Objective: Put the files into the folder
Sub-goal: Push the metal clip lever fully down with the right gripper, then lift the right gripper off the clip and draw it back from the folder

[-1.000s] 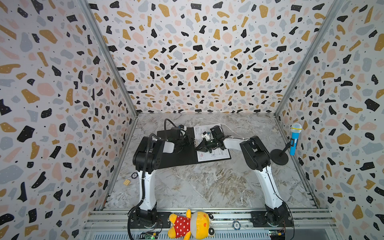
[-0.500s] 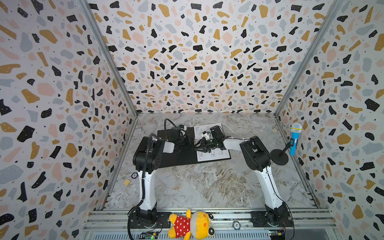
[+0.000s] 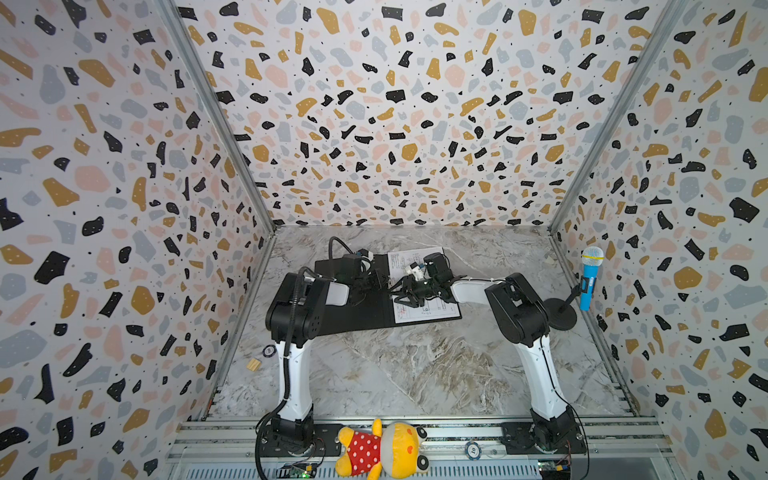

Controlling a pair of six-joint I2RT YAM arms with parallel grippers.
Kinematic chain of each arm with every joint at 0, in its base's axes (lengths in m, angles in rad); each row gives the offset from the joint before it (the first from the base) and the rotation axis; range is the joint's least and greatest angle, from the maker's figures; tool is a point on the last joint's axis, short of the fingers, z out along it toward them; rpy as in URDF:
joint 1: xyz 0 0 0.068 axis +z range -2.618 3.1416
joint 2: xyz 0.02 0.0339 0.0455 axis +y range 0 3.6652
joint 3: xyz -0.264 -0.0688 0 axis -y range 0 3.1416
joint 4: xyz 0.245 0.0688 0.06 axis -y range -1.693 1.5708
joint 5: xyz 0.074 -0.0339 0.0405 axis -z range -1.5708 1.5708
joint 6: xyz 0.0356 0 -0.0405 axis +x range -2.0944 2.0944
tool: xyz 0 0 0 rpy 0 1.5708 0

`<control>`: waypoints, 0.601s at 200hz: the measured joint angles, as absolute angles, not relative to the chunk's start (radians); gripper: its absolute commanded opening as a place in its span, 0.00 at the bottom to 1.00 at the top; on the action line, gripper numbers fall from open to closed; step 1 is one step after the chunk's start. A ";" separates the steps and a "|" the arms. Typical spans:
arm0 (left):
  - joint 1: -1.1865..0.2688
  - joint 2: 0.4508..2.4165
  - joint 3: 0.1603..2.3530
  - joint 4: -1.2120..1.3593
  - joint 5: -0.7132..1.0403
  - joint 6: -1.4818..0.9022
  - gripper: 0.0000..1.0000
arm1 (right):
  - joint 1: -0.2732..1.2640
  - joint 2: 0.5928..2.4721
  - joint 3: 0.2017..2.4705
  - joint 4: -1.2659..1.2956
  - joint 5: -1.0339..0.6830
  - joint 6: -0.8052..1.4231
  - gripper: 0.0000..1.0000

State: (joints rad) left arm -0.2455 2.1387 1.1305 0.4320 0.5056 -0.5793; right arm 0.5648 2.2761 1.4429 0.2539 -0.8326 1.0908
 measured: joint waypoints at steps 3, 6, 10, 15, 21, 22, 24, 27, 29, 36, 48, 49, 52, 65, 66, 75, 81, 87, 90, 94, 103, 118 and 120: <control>-0.245 2.139 1.131 0.431 0.506 -0.579 0.06 | 0.565 2.274 1.439 0.259 -0.832 1.090 0.56; -0.245 2.139 1.131 0.431 0.506 -0.579 0.06 | 0.565 2.272 1.435 0.263 -0.830 1.092 0.56; -0.245 2.139 1.132 0.430 0.506 -0.578 0.06 | 0.564 2.269 1.429 0.272 -0.828 1.092 0.56; -0.245 2.139 1.132 0.428 0.506 -0.577 0.06 | 0.564 2.265 1.420 0.285 -0.826 1.092 0.56; -0.245 2.139 1.134 0.426 0.506 -0.575 0.06 | 0.564 2.261 1.408 0.306 -0.824 1.093 0.55; -0.245 2.139 1.135 0.424 0.506 -0.574 0.06 | 0.564 2.260 1.405 0.311 -0.824 1.093 0.55; -0.245 2.139 1.135 0.423 0.506 -0.573 0.06 | 0.563 2.259 1.401 0.318 -0.823 1.093 0.55; -0.245 2.139 1.136 0.421 0.506 -0.572 0.06 | 0.563 2.257 1.396 0.329 -0.824 1.094 0.55; -0.245 2.139 1.137 0.419 0.506 -0.570 0.06 | 0.562 2.257 1.393 0.337 -0.824 1.095 0.55; -0.245 2.139 1.140 0.416 0.507 -0.568 0.06 | 0.561 2.254 1.382 0.367 -0.825 1.098 0.55; -0.245 2.139 1.142 0.411 0.507 -0.565 0.06 | 0.558 2.247 1.361 0.416 -0.827 1.101 0.55; -0.245 2.139 1.142 0.411 0.507 -0.565 0.06 | 0.558 2.247 1.359 0.422 -0.828 1.101 0.55; -0.245 2.139 1.142 0.410 0.507 -0.564 0.06 | 0.556 2.246 1.355 0.431 -0.828 1.102 0.55; -0.245 2.139 1.142 0.409 0.507 -0.564 0.07 | 0.549 2.239 1.343 0.472 -0.834 1.100 0.55; -0.245 2.139 1.142 0.409 0.507 -0.563 0.07 | 0.548 2.239 1.341 0.476 -0.834 1.100 0.55; -0.245 2.139 1.142 0.408 0.507 -0.562 0.07 | 0.540 2.230 1.330 0.492 -0.838 1.094 0.55; -0.245 2.139 1.142 0.408 0.507 -0.562 0.07 | 0.534 2.221 1.321 0.502 -0.841 1.089 0.55; -0.245 2.139 1.143 0.406 0.507 -0.562 0.07 | 0.526 2.210 1.309 0.510 -0.842 1.083 0.56; -0.246 2.139 1.143 0.405 0.507 -0.562 0.08 | 0.522 2.203 1.303 0.512 -0.842 1.079 0.56; -0.246 2.139 1.143 0.405 0.506 -0.562 0.08 | 0.516 2.194 1.294 0.516 -0.842 1.074 0.56; -0.246 2.139 1.143 0.405 0.506 -0.564 0.08 | 0.498 2.168 1.269 0.517 -0.841 1.052 0.56; -0.249 2.138 1.143 0.405 0.502 -0.565 0.10 | 0.464 2.123 1.225 0.508 -0.833 1.014 0.56; -0.249 2.138 1.143 0.405 0.501 -0.566 0.10 | 0.460 2.117 1.219 0.506 -0.833 1.008 0.56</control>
State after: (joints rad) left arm -0.2493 2.1384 1.1435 0.4046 0.5007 -0.5655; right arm 0.4599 2.1166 1.2186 0.5056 -0.8330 1.0084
